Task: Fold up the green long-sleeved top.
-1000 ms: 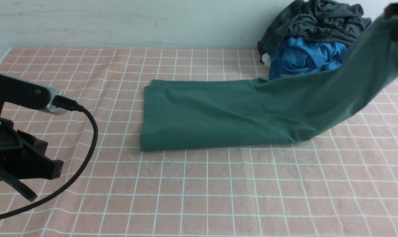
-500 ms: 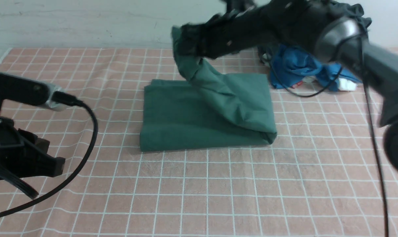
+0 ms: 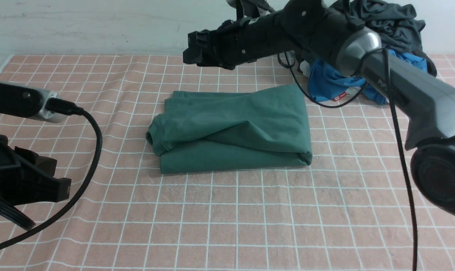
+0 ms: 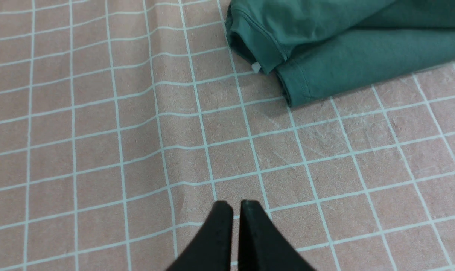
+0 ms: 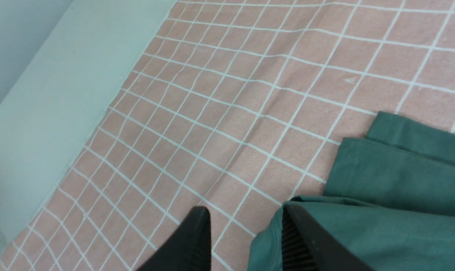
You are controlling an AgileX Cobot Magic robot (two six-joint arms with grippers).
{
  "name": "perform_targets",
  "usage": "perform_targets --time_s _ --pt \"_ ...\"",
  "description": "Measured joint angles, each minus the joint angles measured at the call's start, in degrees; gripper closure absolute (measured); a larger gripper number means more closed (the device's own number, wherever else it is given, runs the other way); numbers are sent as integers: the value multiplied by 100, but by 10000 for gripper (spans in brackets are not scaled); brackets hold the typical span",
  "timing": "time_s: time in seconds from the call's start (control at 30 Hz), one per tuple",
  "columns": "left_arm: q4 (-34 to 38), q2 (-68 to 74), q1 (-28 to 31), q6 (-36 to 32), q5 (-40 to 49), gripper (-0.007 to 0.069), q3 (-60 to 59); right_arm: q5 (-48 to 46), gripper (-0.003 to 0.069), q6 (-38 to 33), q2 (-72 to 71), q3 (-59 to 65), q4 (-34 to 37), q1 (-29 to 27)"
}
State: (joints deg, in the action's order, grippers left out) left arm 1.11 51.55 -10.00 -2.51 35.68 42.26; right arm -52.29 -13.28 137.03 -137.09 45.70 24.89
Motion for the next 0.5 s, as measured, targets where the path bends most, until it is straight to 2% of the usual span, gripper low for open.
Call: perform_targets --time_s 0.2,0.3,0.4,0.47,0.5 --pt "0 -64 0 0 -13 608 -69 -1038 412 0 -18 -713 -421 -360" --pt "0 -64 0 0 -26 608 -108 -1728 482 -6 -63 -841 -1207 -566" --pt "0 -64 0 0 -34 608 -108 -1882 531 -6 -63 -825 -1723 -603" --pt "0 -64 0 0 -34 608 -108 -1925 615 -6 -57 -635 -2326 -616" --pt "1 -64 0 0 -34 608 -108 -1925 626 -6 -51 -597 -2366 -616"
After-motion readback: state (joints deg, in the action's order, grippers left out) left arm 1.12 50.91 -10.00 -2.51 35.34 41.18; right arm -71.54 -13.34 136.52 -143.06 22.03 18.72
